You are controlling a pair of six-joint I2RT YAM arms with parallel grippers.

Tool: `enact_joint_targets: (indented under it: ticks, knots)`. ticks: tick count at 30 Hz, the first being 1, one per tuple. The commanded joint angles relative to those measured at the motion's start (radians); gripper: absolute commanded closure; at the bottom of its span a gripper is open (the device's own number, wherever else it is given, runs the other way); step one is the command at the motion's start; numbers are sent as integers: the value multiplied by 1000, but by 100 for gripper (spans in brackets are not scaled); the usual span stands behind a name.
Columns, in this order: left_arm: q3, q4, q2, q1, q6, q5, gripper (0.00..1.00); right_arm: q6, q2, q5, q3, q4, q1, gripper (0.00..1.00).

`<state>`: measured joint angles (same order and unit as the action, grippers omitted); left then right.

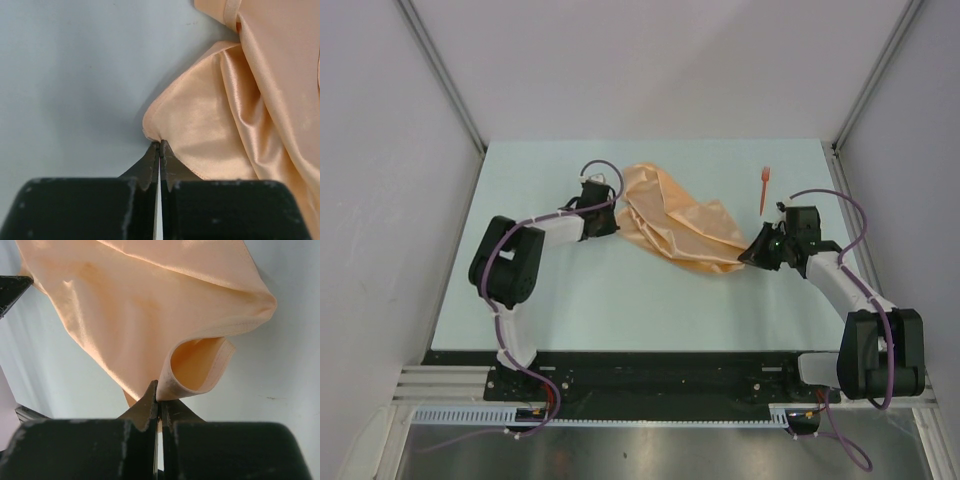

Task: Fold the napkin, place the utensils inside, and roll it up
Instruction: Move the napkin to the centre of the board, then flatten the napkin out

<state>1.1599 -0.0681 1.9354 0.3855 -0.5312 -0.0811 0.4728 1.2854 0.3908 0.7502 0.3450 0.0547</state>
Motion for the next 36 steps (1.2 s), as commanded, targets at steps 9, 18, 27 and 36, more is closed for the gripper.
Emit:
enact_joint_targets:
  ticks: [9, 18, 27, 36]
  knots:
    - [-166, 65, -715, 1, 13, -325, 100, -128, -37, -182, 354, 126, 33, 95]
    - [-244, -105, -1004, -46, 77, -339, 100, -105, -23, -227, 425, 164, 50, 30]
    - [-433, -260, -1099, -109, 48, -298, 100, 24, -15, -225, 140, 111, 388, 30]
    - [-433, -276, -1113, -132, 53, -238, 100, 58, 130, -562, 204, 170, 600, 35]
